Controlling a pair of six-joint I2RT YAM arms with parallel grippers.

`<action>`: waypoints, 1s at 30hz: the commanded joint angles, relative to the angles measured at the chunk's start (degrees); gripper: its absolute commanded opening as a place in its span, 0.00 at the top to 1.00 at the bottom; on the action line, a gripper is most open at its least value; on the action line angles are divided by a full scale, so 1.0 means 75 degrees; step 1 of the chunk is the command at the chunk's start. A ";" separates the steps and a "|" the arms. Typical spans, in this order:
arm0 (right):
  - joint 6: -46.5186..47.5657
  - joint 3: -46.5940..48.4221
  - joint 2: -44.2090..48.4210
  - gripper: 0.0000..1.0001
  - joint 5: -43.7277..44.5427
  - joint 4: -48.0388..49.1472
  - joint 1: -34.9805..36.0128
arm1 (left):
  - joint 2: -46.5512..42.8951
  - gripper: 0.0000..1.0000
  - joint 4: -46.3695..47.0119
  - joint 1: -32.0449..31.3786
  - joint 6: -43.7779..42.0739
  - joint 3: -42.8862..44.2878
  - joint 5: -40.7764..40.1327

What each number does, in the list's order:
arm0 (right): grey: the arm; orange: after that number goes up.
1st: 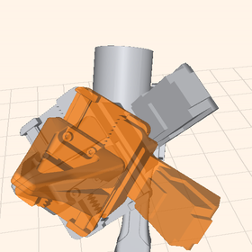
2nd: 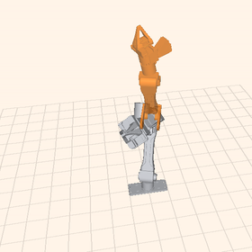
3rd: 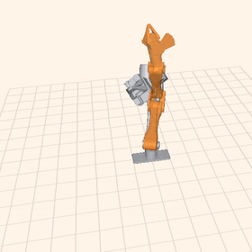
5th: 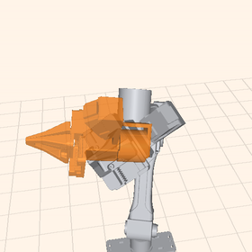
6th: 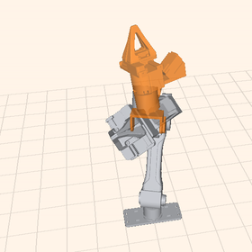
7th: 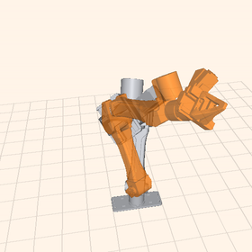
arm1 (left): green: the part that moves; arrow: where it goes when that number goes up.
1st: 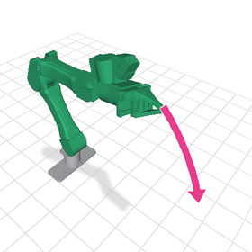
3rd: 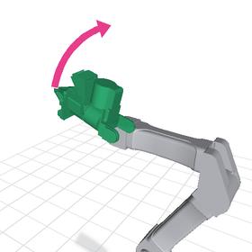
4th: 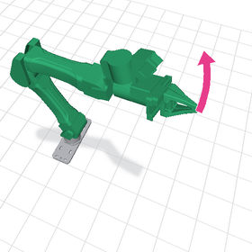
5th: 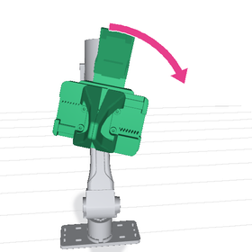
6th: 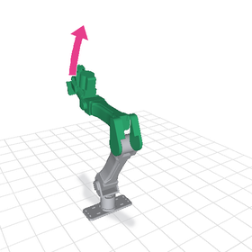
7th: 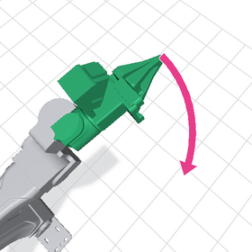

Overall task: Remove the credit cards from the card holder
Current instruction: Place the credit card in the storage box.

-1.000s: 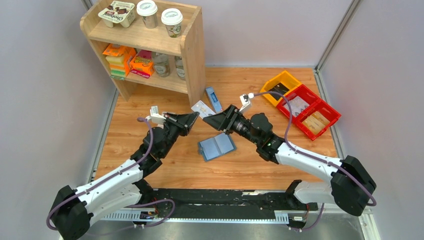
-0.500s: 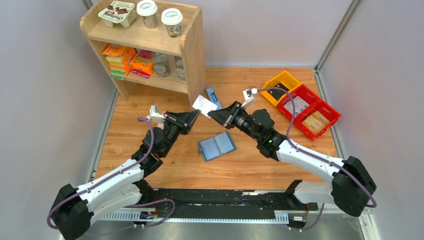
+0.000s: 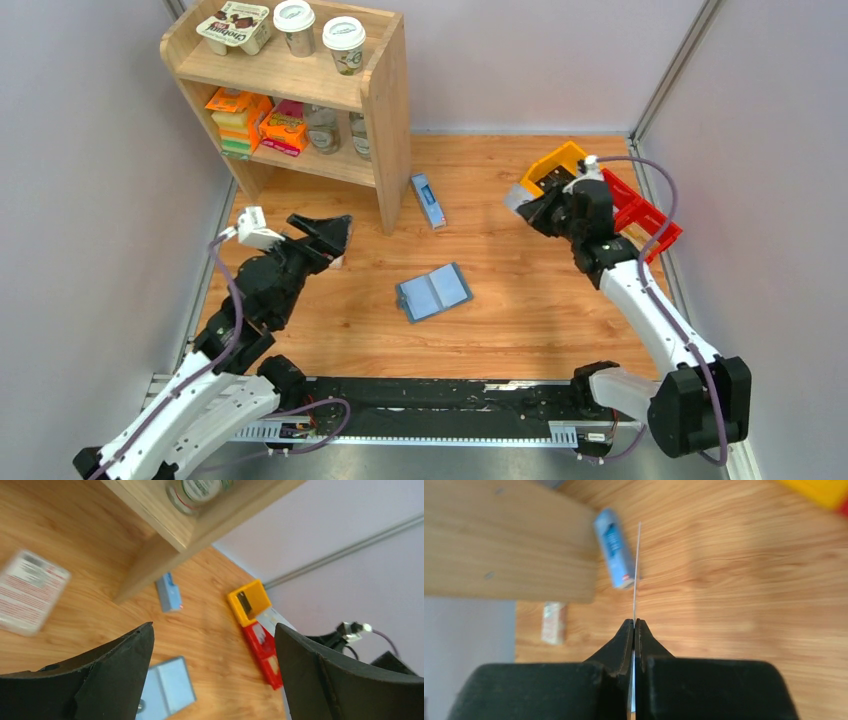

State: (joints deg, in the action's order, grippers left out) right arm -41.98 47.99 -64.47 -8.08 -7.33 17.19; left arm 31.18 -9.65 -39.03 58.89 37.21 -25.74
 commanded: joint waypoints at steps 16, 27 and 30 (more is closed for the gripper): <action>0.2116 0.3597 -0.3730 1.00 -0.0186 -0.3196 -0.3932 | -0.0712 0.00 -0.3893 0.0926 -0.3423 0.0618 -0.0518; 0.2116 0.4535 -0.5724 0.92 -0.1140 -0.3206 -0.4319 | 0.0083 0.00 -0.3787 0.2495 -0.3482 0.0405 0.1775; 0.2291 0.4593 -0.5643 0.80 -0.0508 -0.3498 -0.4366 | 0.0354 0.00 -0.3823 0.3173 -0.3505 0.0499 0.2434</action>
State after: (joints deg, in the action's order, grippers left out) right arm -26.55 79.68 -106.98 -15.44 -31.16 -14.66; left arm 31.29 -38.46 -19.92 34.04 39.79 -17.12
